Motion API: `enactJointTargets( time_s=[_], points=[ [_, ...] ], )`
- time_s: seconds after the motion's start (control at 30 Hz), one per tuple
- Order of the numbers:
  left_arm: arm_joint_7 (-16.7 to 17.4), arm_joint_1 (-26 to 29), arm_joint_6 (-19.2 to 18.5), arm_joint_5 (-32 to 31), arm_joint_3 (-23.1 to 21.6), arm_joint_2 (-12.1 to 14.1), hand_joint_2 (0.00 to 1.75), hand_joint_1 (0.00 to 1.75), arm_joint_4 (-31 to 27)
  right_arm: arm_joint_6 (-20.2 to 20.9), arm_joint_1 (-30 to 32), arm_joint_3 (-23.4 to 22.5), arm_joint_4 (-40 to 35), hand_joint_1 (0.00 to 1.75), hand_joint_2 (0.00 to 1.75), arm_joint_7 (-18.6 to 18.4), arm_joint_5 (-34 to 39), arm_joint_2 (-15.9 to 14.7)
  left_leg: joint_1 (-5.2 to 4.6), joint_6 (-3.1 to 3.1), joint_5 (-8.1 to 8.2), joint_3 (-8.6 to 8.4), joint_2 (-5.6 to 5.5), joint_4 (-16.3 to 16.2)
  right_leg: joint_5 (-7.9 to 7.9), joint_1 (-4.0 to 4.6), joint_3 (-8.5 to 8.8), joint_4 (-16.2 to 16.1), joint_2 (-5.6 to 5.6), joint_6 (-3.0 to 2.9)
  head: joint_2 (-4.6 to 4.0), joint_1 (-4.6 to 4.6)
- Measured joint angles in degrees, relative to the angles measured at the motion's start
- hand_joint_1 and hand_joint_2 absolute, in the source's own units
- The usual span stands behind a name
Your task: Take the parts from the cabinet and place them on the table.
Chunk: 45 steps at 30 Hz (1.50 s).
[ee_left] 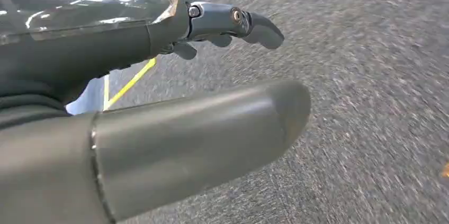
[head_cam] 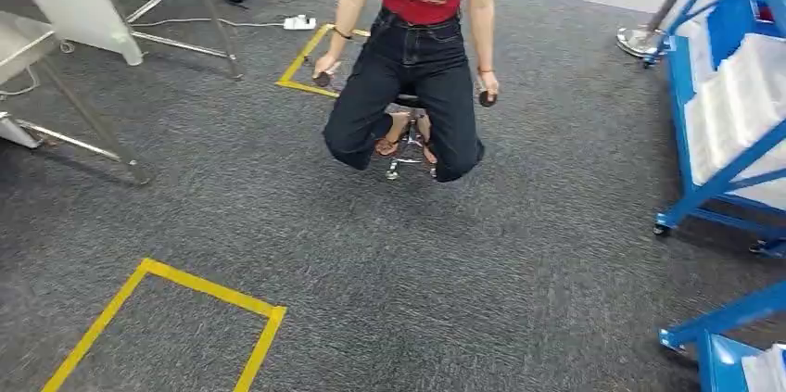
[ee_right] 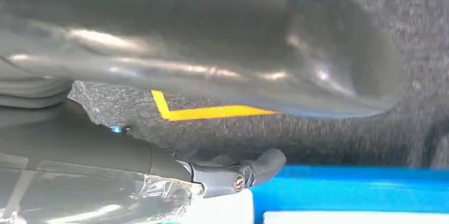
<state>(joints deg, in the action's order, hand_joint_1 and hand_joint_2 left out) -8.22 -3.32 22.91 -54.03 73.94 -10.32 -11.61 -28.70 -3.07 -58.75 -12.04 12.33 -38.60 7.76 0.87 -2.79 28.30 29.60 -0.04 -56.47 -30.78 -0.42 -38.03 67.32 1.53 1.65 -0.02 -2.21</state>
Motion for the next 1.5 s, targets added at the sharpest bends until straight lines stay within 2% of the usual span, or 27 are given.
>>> enactJointTargets(
  time_s=[0.07, 0.1, 0.17, 0.23, 0.3, 0.4, 0.43, 0.47, 0.5, 0.57, 0.63, 0.7, 0.73, 0.77, 0.83, 0.9, 0.97, 1.0, 1.1, 1.13, 1.2, 1.23, 1.27, 1.33, 1.4, 1.43, 1.5],
  points=[
    [0.0, 0.0, 0.0, -0.07, 0.0, -0.02, 0.0, 0.0, 0.0, 0.11, -0.02, 0.07, 0.0, 0.0, 0.0, -0.46, -0.65, -0.07, -0.04, 0.01, 0.14, 0.04, 1.7, -0.02, -2.49, -0.41, -3.98, 7.81, -0.79, 0.3, 0.0, 0.0],
    [0.0, -0.01, 0.0, -0.09, 0.0, -0.02, 0.0, 0.0, 0.0, 0.11, 0.2, 0.13, 0.0, 0.0, 0.0, -0.81, -0.94, -0.07, 0.01, 0.14, 0.25, -0.03, 2.4, -0.02, -2.21, -0.75, -4.25, 8.29, -1.0, 0.8, 0.0, 0.02],
    [0.0, -0.02, 0.0, -0.17, 0.0, -0.02, 0.0, 0.0, 0.0, 0.11, 0.42, 0.26, 0.0, 0.0, 0.0, -1.46, -1.57, -0.13, 0.23, 0.59, 0.56, -0.37, 3.69, -0.05, 0.73, -1.35, -0.67, 1.64, -1.65, 2.4, 0.0, 0.02],
    [0.0, -0.06, 0.0, -0.24, -0.02, -0.04, 0.0, 0.0, 0.0, 0.11, 0.36, 0.33, 0.0, 0.0, 0.0, -1.75, -1.81, -0.2, 0.19, 1.51, 1.14, -1.19, 4.95, -0.15, 4.06, -1.8, 5.57, -9.5, -5.19, 3.56, 0.0, -0.04],
    [-0.02, -0.07, 0.11, -0.24, -0.02, 0.13, 0.0, 0.0, -0.02, 0.11, 0.14, 0.37, 0.02, 0.0, 0.0, -2.01, -2.08, -0.11, -0.11, 2.43, 1.71, -1.2, 5.83, -0.06, 4.2, -1.1, 5.8, -9.31, -4.66, 1.95, 0.0, 0.24],
    [-0.11, -0.6, 0.11, -0.26, -0.02, 0.05, 0.0, 0.0, 0.0, 0.09, 0.5, 0.37, 0.04, 0.0, 0.0, -2.05, -2.2, -0.26, 0.31, 3.25, 1.94, -2.09, 7.16, 0.53, 4.07, -0.84, 5.85, -9.33, -3.1, 0.52, 0.0, 0.15],
    [-0.15, -0.63, 0.11, -0.31, -0.02, 0.02, 0.0, 0.0, 0.0, 0.07, 0.64, 0.37, 0.07, 0.0, 0.0, -2.12, -2.18, -0.26, 0.71, 3.61, 2.87, -1.96, 5.21, -0.46, 4.28, -1.71, 5.76, -9.55, -2.48, 0.06, 0.0, 0.33],
    [-0.2, -0.61, 0.09, -0.44, -0.04, -0.04, 0.0, 0.0, 0.0, 0.02, 0.6, 0.39, 0.07, 0.0, 0.0, -2.18, -2.18, -0.24, 0.71, 3.45, 5.12, -0.6, 2.4, -3.41, 4.3, -1.52, 5.73, -9.53, -2.07, -0.47, 0.02, 0.55],
    [-0.24, -0.57, 0.09, -0.5, -0.04, -0.07, 0.0, 0.0, 0.0, -0.04, 0.47, 0.37, 0.07, 0.0, 0.0, -2.18, -2.21, -0.26, 0.65, 3.34, 7.63, 1.54, 1.0, -7.75, 4.34, -1.31, 5.64, -9.53, -1.52, -1.09, 0.0, 0.55],
    [-0.26, -0.46, 0.09, -0.5, -0.04, 0.07, 0.0, 0.0, 0.0, -0.09, 0.49, 0.39, 0.07, 0.0, 0.0, -2.18, -2.18, -0.28, 0.62, 3.13, 11.2, 6.39, 0.05, -17.06, 4.29, -0.69, 5.55, -9.5, -0.17, -1.23, 0.0, 0.59],
    [-0.26, -0.44, 0.07, -0.52, -0.04, 0.09, 0.0, 0.0, 0.0, -0.09, 0.69, 0.37, 0.09, 0.0, 0.0, -2.21, -2.18, -0.28, 0.5, 2.58, 9.27, 7.42, -0.13, -17.44, 4.26, -0.19, 5.72, -9.47, 1.32, -1.27, 0.0, 0.59],
    [-0.28, -0.45, 0.0, -0.59, -0.04, 0.07, 0.0, 0.0, 0.0, -0.09, 0.66, 0.37, 0.09, 0.0, 0.0, -2.21, -2.18, -0.24, 0.23, 1.65, 3.47, 3.99, -0.85, -9.0, 4.25, 0.04, 6.1, -9.45, 2.98, -1.26, 0.0, 0.57],
    [-0.28, -0.43, 0.0, -0.59, -0.07, 0.11, 0.0, 0.0, 0.0, -0.09, 0.6, 0.37, 0.09, 0.0, 0.0, -2.21, -2.18, -0.15, 0.09, 1.08, 0.79, 1.85, -2.91, -4.05, 4.25, 0.03, 6.23, -9.45, 3.71, -1.25, 0.0, 0.59],
    [-0.31, -0.45, -0.02, -0.66, -0.09, 0.33, 0.0, 0.0, 0.02, -0.11, 0.5, 0.37, 0.11, 0.0, 0.0, -2.21, -2.21, 0.07, 0.04, 0.64, 1.15, 1.07, -5.66, -2.13, 4.23, 0.38, 6.04, -9.35, 4.22, -1.16, 0.0, 0.48],
    [-0.31, -0.45, -0.04, -0.7, -0.15, 0.37, 0.0, 0.0, 0.02, -0.22, 0.29, 0.37, 0.13, 0.0, 0.0, -2.47, -2.25, 0.02, -0.39, 0.85, 1.13, 1.03, -4.29, -1.46, 4.51, 0.02, 5.4, -9.4, 5.46, -0.7, 0.0, 0.5],
    [-0.31, -0.63, -0.07, -0.77, -0.2, 0.39, 0.0, 0.0, 0.0, -0.26, 0.73, 0.37, 0.18, 0.0, 0.0, -2.69, -2.29, 0.11, -0.7, 0.25, 0.69, 0.69, -3.0, -0.82, 4.86, -0.24, 4.66, -9.78, 6.76, 0.13, 0.02, 0.57],
    [-0.31, -0.62, -0.07, -1.07, -0.22, 0.35, 0.0, 0.0, 0.0, -0.28, 0.86, 0.37, 0.24, 0.0, 0.0, -2.99, -2.25, 0.13, -0.3, -0.11, -0.13, -0.53, -1.67, 0.8, 3.46, 0.07, 3.49, -6.8, 1.48, -0.1, 0.0, 0.35],
    [-0.31, -0.5, -0.09, -1.14, -0.24, 0.35, 0.0, 0.0, 0.0, -0.28, 0.58, 0.37, 0.24, 0.0, 0.0, -3.02, -2.27, 0.02, -0.32, -0.41, -0.26, -0.61, -0.62, 0.82, 1.59, 0.02, 1.39, -2.88, 0.07, -0.27, 0.02, 0.22],
    [-0.17, -0.44, -0.15, -1.27, -0.24, 0.35, 0.0, 0.0, 0.02, -0.28, 0.56, 0.37, 0.24, 0.0, 0.0, -3.1, -2.07, -0.02, -0.36, -0.33, -0.11, -0.54, 2.0, 0.79, -2.05, -0.59, -4.55, 8.64, -0.86, 0.26, 0.02, 0.17],
    [-0.17, -0.48, -0.17, -1.27, -0.26, 0.35, 0.0, 0.0, 0.02, -0.28, 0.76, 0.37, 0.24, 0.0, 0.0, -3.21, -2.03, -0.04, -0.31, -0.16, 0.0, -0.61, 2.65, 0.79, -1.38, -0.93, -4.33, 7.97, -1.02, 0.86, 0.0, 0.17],
    [-0.15, -0.49, -0.24, -1.29, -0.26, 0.33, 0.0, 0.0, 0.02, -0.28, 0.84, 0.37, 0.24, 0.0, 0.0, -3.21, -2.01, -0.07, -0.16, 0.35, 0.33, -0.93, 4.02, 0.75, 2.17, -1.53, 0.19, -0.58, -1.89, 2.58, 0.0, 0.17],
    [-0.15, -0.5, -0.31, -1.33, -0.26, 0.31, 0.0, 0.0, 0.02, -0.28, 0.78, 0.37, 0.24, 0.0, 0.0, -3.21, -2.01, -0.09, -0.08, 0.83, 0.65, -1.35, 4.69, 0.59, 4.11, -1.82, 3.71, -6.83, -3.71, 3.32, 0.0, 0.15],
    [-0.15, -0.49, -0.33, -1.36, -0.26, 0.63, 0.0, 0.0, -0.06, -0.26, 0.61, 0.37, 0.26, 0.0, 0.0, -3.21, -1.92, 0.24, -0.55, 1.37, 1.03, -1.54, 5.16, 0.38, 4.28, -1.73, 5.01, -9.38, -6.92, 3.1, 0.0, -0.07],
    [-0.13, -0.53, -0.37, -1.36, -0.28, 0.61, 0.0, 0.0, -0.02, -0.24, 0.46, 0.37, 0.28, 0.0, 0.0, -3.26, -1.77, 0.13, -0.73, 2.2, 1.61, -1.57, 6.07, 0.41, 4.43, -1.35, 5.38, -9.27, -5.35, 1.4, 0.0, 0.57],
    [-0.13, -0.88, -0.37, -1.36, -0.31, 0.57, 0.0, 0.0, -0.02, -0.24, 0.65, 0.37, 0.31, 0.0, 0.0, -3.26, -1.66, 0.13, -0.33, 2.68, 1.65, -2.16, 7.22, 0.66, 4.5, -1.02, 4.58, -9.28, -4.15, 0.57, 0.0, 0.55],
    [-0.11, -0.88, -0.39, -1.36, -0.31, 0.52, 0.0, 0.0, -0.02, -0.24, 0.62, 0.37, 0.31, 0.0, 0.0, -3.26, -1.64, 0.09, 0.14, 3.22, 2.16, -2.12, 6.55, 0.35, 4.76, -1.51, 5.23, -9.51, -3.41, -0.1, 0.02, 0.57],
    [-0.09, -0.81, -0.52, -1.36, -0.33, 0.39, 0.0, 0.0, 0.02, -0.24, 0.65, 0.35, 0.31, 0.0, 0.0, -3.26, -1.53, 0.11, 0.33, 3.21, 6.27, 0.26, 1.44, -5.1, 4.93, -1.3, 5.01, -9.5, -2.34, -0.98, 0.0, 0.83]
  ],
)
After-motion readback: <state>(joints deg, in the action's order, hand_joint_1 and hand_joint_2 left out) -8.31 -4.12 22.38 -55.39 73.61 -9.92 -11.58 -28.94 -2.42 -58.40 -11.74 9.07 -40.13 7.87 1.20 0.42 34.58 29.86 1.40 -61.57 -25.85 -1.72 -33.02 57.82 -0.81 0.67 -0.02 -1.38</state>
